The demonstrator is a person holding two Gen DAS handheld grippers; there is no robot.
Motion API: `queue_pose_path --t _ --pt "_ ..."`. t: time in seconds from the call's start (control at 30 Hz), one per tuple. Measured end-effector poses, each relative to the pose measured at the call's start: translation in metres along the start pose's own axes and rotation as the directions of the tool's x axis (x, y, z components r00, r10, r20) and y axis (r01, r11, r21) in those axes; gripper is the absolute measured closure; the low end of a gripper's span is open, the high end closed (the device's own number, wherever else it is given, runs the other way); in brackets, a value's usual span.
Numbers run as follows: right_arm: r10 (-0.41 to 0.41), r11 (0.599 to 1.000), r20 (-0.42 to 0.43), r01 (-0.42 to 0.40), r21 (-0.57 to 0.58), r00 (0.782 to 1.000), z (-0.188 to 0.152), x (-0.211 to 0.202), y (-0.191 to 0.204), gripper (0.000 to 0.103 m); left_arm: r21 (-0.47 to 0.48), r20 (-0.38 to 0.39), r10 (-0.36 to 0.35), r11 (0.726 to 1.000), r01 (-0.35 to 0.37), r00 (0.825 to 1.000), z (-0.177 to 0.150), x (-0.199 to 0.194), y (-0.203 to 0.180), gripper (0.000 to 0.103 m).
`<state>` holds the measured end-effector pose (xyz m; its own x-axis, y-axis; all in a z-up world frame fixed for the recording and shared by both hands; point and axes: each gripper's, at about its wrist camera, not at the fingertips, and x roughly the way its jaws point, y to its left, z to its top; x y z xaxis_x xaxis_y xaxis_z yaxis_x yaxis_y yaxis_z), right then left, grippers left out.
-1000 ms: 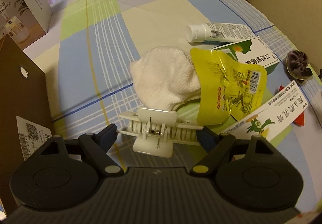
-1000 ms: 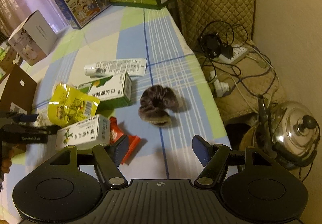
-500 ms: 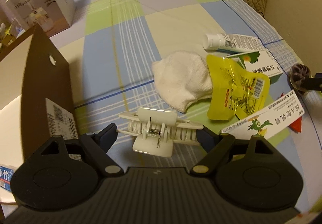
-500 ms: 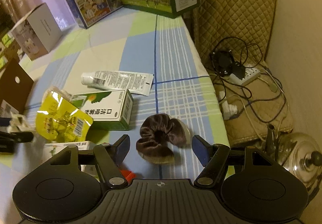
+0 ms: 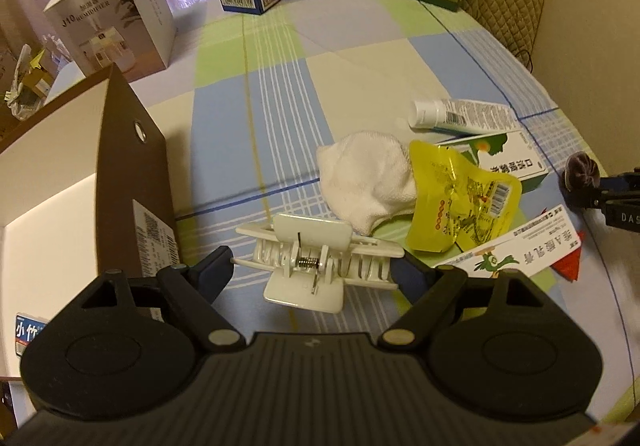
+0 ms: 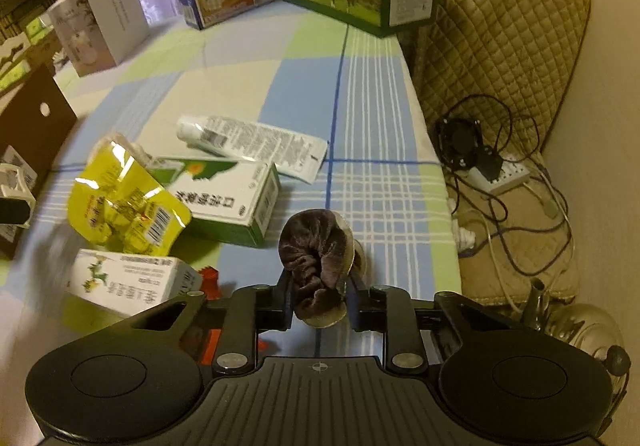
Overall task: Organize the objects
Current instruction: 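Carry the claw clip and scrunchie over the brown box with both grippers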
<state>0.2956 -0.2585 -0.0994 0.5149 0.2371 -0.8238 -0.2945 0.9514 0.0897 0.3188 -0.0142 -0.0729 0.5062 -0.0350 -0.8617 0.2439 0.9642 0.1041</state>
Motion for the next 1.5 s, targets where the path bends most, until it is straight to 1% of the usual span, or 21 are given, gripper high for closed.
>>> queue_pose_path --t 0.17,0.33,0.53,0.67,0.83,1.07,1.33,1.5 --pt "0.015 1.000 0.052 -0.015 0.006 0.999 0.007 -0.024 0.006 0.082 -0.006 0.033 -0.005 1.000 0.005 0.999 0.000 -0.015 0.001 0.020" --pt "0.046 0.999 0.087 -0.046 -0.006 0.995 0.012 -0.048 0.021 0.082 -0.005 0.065 -0.014 1.000 0.014 0.998 -0.002 -0.032 0.001 0.020" --pt "0.127 0.991 0.103 -0.124 -0.042 0.986 0.014 -0.073 0.056 0.082 -0.009 0.100 -0.026 1.000 0.027 0.995 -0.008 -0.055 0.008 0.020" --pt "0.185 0.981 0.103 -0.177 -0.079 0.977 0.016 -0.083 0.089 0.082 -0.020 0.117 -0.027 0.999 0.030 0.993 -0.015 -0.071 0.019 0.020" --pt "0.259 0.961 0.103 -0.245 -0.131 0.960 0.022 -0.092 0.133 0.082 -0.047 0.136 -0.018 0.999 0.025 0.991 -0.026 -0.090 0.041 0.020" --pt "0.347 0.923 0.097 -0.322 -0.209 0.933 0.030 -0.094 0.196 0.082 -0.100 0.159 0.014 0.995 0.002 0.987 -0.042 -0.114 0.084 0.020" --pt "0.432 0.875 0.079 -0.396 -0.279 0.898 0.042 -0.085 0.264 0.082 -0.161 0.179 0.069 0.986 -0.040 0.981 -0.057 -0.133 0.138 0.020" --pt "0.463 0.851 0.067 -0.422 -0.311 0.884 0.054 -0.073 0.303 0.082 -0.196 0.180 0.110 0.978 -0.074 0.978 -0.066 -0.140 0.174 0.020"
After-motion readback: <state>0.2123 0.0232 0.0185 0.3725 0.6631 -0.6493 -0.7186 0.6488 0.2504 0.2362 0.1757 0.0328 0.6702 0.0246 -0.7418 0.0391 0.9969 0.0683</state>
